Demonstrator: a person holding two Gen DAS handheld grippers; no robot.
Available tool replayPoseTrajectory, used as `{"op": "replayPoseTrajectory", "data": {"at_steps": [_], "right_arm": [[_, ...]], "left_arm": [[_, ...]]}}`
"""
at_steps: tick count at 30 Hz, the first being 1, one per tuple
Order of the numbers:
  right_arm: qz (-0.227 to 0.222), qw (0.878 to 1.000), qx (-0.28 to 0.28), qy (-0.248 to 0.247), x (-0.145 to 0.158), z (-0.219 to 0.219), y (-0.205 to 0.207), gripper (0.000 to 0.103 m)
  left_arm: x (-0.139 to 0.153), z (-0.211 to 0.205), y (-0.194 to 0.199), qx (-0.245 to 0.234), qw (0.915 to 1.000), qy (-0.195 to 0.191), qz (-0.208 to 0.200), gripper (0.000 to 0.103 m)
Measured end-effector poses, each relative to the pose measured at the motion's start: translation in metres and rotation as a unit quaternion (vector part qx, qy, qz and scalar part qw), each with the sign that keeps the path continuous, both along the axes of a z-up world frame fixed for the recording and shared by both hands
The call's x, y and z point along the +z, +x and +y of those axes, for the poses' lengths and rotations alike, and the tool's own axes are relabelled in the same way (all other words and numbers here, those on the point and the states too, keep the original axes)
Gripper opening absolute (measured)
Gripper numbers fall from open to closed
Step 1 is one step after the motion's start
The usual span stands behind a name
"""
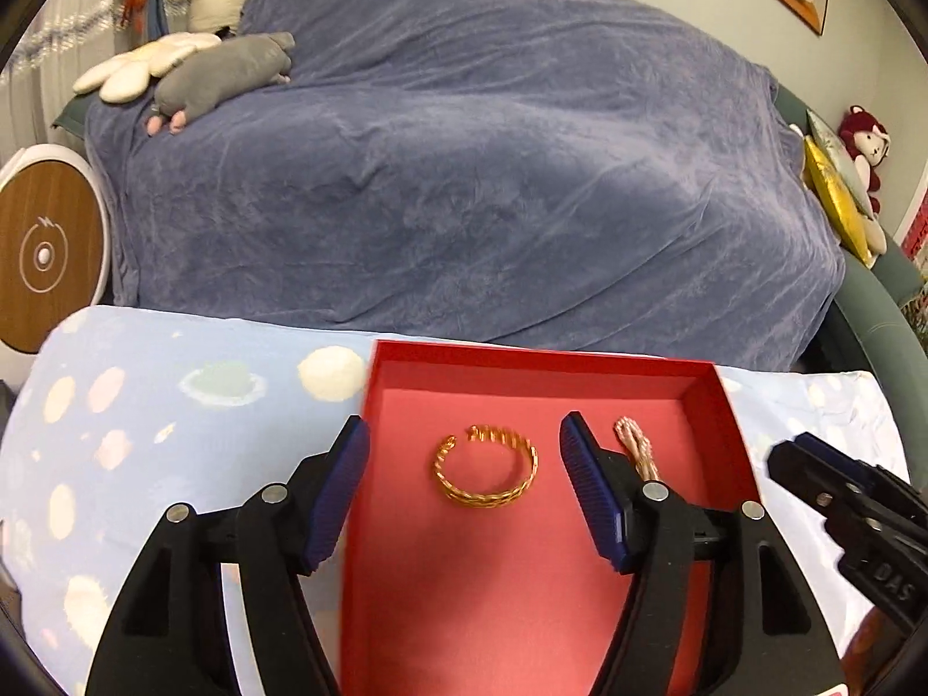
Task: Organize jewelry
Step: 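Carry both pieces into the red box and open both tools to release them, then move the left tool to the silver watch and close on its band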
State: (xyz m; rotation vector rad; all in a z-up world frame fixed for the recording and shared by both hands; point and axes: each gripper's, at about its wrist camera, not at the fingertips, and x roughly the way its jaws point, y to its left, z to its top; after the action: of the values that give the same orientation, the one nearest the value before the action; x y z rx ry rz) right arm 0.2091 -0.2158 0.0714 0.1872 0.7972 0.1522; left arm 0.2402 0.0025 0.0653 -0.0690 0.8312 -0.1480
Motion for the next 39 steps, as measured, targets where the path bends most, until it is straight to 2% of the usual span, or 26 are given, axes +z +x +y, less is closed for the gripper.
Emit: {"op": "replayPoseTrajectory", "data": {"at_steps": [2, 5, 8, 11, 14, 17, 20, 24, 31, 39], "right_arm": [[-0.020, 1.000, 0.007, -0.019, 0.015, 0.000, -0.036, 0.044], [-0.040, 0.998, 0.018, -0.040, 0.027, -0.002, -0.089, 0.044], [-0.045, 0.997, 0.021, -0.060, 0.026, 0.000, -0.135, 0.044], [-0.025, 0.998, 0.027, -0.046, 0.014, 0.002, -0.164, 0.044], [0.002, 0.999, 0.025, -0.022, -0.005, 0.001, -0.183, 0.044], [0.022, 0.999, 0.024, -0.031, -0.022, 0.004, -0.188, 0.044], [0.037, 0.998, 0.030, -0.046, -0.035, 0.009, -0.186, 0.044], [0.054, 0.997, 0.030, -0.047, -0.051, 0.007, -0.184, 0.044], [0.062, 0.996, 0.026, -0.049, -0.060, 0.004, -0.176, 0.044], [0.086, 0.995, -0.002, -0.050, -0.078, -0.011, -0.152, 0.042]], "left_arm": [[0.011, 0.009, -0.026, -0.003, 1.0000, 0.000, -0.005, 0.067], [0.017, 0.024, -0.075, -0.008, 0.9999, 0.001, -0.014, 0.070], [0.008, 0.035, -0.123, -0.010, 0.9999, 0.011, -0.006, 0.070], [-0.010, 0.041, -0.159, -0.009, 0.9997, 0.008, 0.020, 0.070], [-0.031, 0.043, -0.183, -0.013, 0.9985, -0.015, 0.051, 0.070], [-0.047, 0.038, -0.197, -0.023, 0.9976, -0.009, 0.065, 0.070], [-0.058, 0.028, -0.197, -0.037, 0.9971, 0.012, 0.066, 0.070], [-0.073, 0.023, -0.193, -0.036, 0.9964, 0.014, 0.076, 0.070], [-0.081, 0.003, -0.187, -0.056, 0.9954, 0.040, 0.066, 0.070], [-0.086, -0.002, -0.184, -0.069, 0.9947, 0.027, 0.071, 0.070]]}}
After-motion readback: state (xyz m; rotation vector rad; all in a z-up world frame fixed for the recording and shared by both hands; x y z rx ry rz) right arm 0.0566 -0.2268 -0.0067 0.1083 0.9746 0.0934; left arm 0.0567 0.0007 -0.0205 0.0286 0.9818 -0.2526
